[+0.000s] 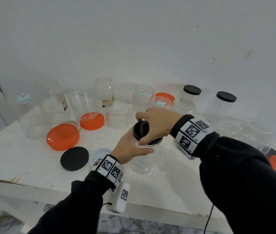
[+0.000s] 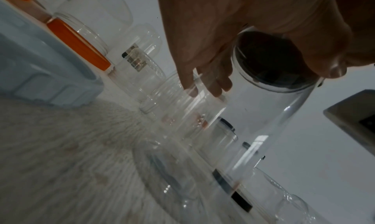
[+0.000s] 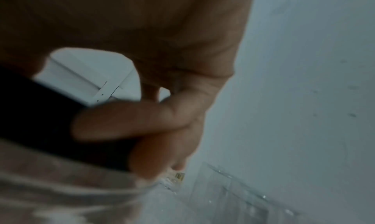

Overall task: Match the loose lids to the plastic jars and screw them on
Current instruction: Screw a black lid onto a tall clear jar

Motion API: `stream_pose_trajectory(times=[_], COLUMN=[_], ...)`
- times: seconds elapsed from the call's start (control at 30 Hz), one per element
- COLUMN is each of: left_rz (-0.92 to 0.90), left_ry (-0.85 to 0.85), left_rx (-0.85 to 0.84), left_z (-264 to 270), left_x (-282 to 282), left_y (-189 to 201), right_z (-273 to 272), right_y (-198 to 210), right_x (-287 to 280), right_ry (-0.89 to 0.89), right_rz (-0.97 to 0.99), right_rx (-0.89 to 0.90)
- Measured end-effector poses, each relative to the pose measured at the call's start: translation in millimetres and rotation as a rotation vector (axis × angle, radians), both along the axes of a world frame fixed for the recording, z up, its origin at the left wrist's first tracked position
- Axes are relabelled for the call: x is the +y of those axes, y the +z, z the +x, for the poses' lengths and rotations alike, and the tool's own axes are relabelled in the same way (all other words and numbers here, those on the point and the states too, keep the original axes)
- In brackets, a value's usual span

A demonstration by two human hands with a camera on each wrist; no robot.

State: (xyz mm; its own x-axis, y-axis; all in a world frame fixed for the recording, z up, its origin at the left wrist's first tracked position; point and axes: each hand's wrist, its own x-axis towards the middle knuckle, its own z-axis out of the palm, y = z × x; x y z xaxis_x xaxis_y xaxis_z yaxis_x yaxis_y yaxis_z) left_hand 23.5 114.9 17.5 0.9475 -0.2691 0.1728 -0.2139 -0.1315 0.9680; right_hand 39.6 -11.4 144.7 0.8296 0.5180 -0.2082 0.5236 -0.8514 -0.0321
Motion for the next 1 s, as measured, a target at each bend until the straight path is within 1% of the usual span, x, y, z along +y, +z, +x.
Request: stream_pose_trajectory(times=[0.07,0.17,0.23,0.3,0.37,0.47,0.63,0.7,0.73,0.77,0.8,0.87,0.9,0.93,1.0], left_rz=[0.01,0.026,0.034,0.035,0.031,0.016,0.02,0.013,0.012,0.02,0.04,0.082,0.098,0.108,0.101], left_ry=[0.012,0.026,0.022,0.022,0.027,0.042,0.057,0.059,0.058,0.052,0.044,0.032,0.027,0.026,0.034], left_rx=[-0.002,-0.008,-0.014,-0.022,-0.028,-0.035,-0.054,-0.047,-0.044,-0.044,-0.044,-0.041,-0.038,-0.036,-0.043], left_z=[0,0,1,2,1,-1,-1,0,0,0,1,2,2,2,1], left_x=[0,-1,-1,-1,-1,-4,-6,-5,-4,-4,-2,0,1,1,1], left_y=[-2,-2,-2,-3,-3,-4,-6,-9,-10,-10,-9,-5,-3,-3,-3], right_z=[-3,-4,-4,-3,-4,-6,-10,-12,-13,-12,-11,-9,-8,-8,-7], right_y=[-3,-1,3,6,6,-1,-16,-18,-16,-14,-10,-1,4,7,7], right_x=[2,4,3,0,-4,-3,8,11,11,10,8,3,1,1,2], right_ry=[-0.058,-0.064,-0.028,0.027,0.045,0.021,-0.102,-0.118,-0.116,-0.11,-0.095,-0.019,0.022,0.047,0.042], right_rz=[0.043,-0.036,-0.092,-0.072,-0.006,0.019,0.008,-0.021,-0.055,-0.092,-0.115,-0.104,-0.097,-0.095,-0.066], right_rx=[-0.045,-0.061,0.032,0.132,0.131,0.027,-0.219,-0.284,-0.289,-0.257,-0.172,0.058,0.123,0.139,0.088])
